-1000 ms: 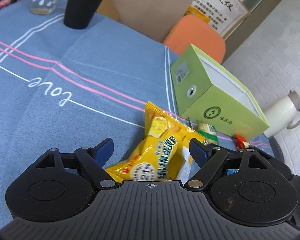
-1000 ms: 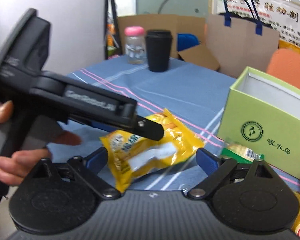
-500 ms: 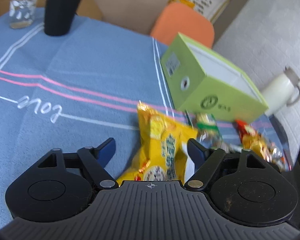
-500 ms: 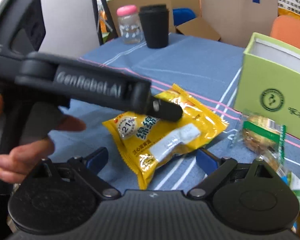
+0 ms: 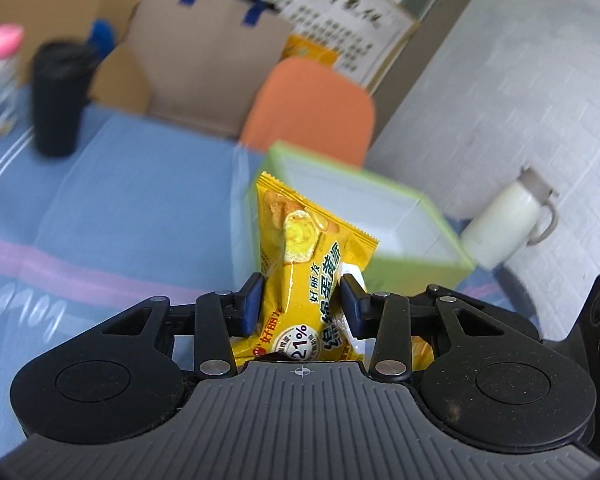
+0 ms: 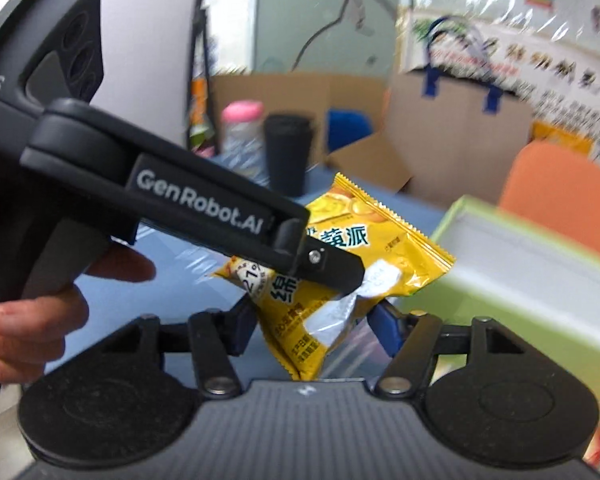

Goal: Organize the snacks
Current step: 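Lower the yellow bag into the green box and open the left tool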

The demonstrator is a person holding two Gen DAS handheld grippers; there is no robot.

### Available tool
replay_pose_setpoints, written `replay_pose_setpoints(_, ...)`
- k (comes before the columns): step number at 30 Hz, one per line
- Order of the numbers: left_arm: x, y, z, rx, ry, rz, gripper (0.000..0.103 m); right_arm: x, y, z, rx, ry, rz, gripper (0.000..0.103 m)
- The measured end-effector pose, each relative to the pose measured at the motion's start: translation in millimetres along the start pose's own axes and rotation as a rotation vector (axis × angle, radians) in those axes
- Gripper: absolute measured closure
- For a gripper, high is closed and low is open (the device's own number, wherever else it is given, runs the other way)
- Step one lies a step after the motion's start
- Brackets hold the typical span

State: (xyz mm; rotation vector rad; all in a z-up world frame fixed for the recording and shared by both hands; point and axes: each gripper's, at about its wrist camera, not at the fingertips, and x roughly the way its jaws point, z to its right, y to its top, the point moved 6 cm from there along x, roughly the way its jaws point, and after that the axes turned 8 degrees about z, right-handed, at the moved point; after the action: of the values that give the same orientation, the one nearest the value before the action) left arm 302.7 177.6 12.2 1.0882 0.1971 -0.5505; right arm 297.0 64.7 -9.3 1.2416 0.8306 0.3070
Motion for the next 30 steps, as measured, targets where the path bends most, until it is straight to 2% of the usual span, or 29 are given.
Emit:
replay_pose_setpoints(4,58.6,34.1,31.8,0.021,-0.041,-0.02,0.083,17.8,10.6,60.9,0.002,-0.065,-0.006,0.033)
replay_pose_setpoints(8,132.7,45.9,50.6,0.048,-0.033,-0.085,0.083,56.1,8.7,114.4,0.061,-0.084,-0.099,0.033)
replay_pose_setpoints(11,173.2,42.3,47.0,0.048,-0.01,-0.138,0.082,81.6,-2.6,135.5,0.09,-0.062,-0.184,0.032)
replay_pose_setpoints(13,186.0,38.9,38.1,0.052,0.029,-0.155,0.074,91.5,-9.3,140.9,0.113,-0.036,-0.212,0.03)
replay_pose_setpoints(14,187.3,38.8,35.4,0.061,0.051,-0.151,0.062,92.7,-10.0,141.5,0.115,-0.032,-0.211,0.028)
replay_pose_setpoints(15,184.4,39.7,34.1,0.073,0.07,-0.136,0.05,90.1,-7.7,141.5,0.108,-0.038,-0.193,0.027)
replay_pose_setpoints(18,154.9,49.1,38.4,0.104,0.055,-0.055,0.036,62.5,4.7,138.1,0.08,-0.068,-0.106,0.012)
replay_pose_setpoints(21,118.5,53.2,49.0,0.119,0.017,-0.001,0.034,20.3,12.6,126.2,0.033,-0.086,-0.039,0.01)
replay_pose_setpoints(24,85.0,43.8,59.4,0.124,-0.025,0.026,0.028,-27.5,10.4,115.9,0.043,-0.107,0.027,0.01)
replay_pose_setpoints(30,30.5,-15.6,79.2,0.136,-0.067,0.008,0.026,-112.3,-24.8,83.4,0.134,-0.154,0.112,0.01)
